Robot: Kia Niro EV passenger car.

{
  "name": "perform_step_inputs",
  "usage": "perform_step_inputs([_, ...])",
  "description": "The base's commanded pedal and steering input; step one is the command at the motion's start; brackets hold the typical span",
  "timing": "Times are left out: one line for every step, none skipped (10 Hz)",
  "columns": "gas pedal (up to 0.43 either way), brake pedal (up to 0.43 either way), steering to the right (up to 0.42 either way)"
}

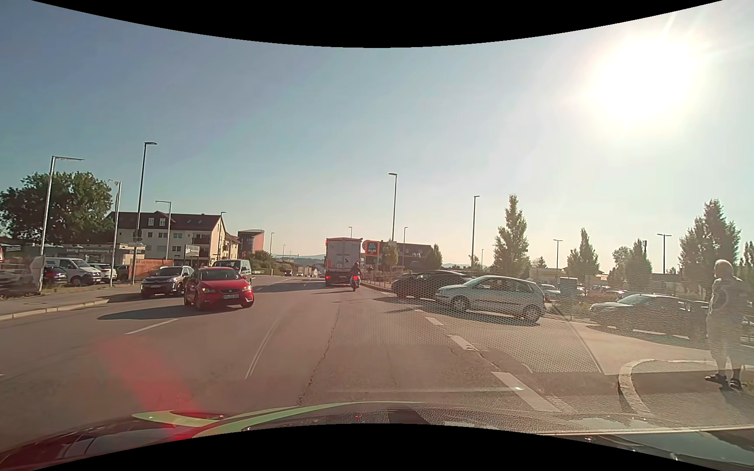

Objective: Follow the waypoints while adhering to traffic rules and regulations

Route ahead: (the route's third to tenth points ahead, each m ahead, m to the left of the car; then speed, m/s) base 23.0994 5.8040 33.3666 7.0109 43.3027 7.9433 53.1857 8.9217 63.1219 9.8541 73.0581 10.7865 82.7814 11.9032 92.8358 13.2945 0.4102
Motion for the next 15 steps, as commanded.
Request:
perform_step_inputs([0.000, 0.159, -0.011])
perform_step_inputs([0.000, 0.159, -0.011])
perform_step_inputs([0.000, 0.159, -0.011])
perform_step_inputs([0.000, 0.159, -0.011])
perform_step_inputs([0.000, 0.159, -0.011])
perform_step_inputs([0.000, 0.165, -0.011])
perform_step_inputs([0.000, 0.171, -0.011])
perform_step_inputs([0.000, 0.183, -0.011])
perform_step_inputs([0.000, 0.183, -0.011])
perform_step_inputs([0.000, 0.183, -0.011])
perform_step_inputs([0.000, 0.189, -0.011])
perform_step_inputs([0.000, 0.195, -0.011])
perform_step_inputs([0.000, 0.207, -0.011])
perform_step_inputs([0.000, 0.207, -0.011])
perform_step_inputs([0.000, 0.213, -0.011])
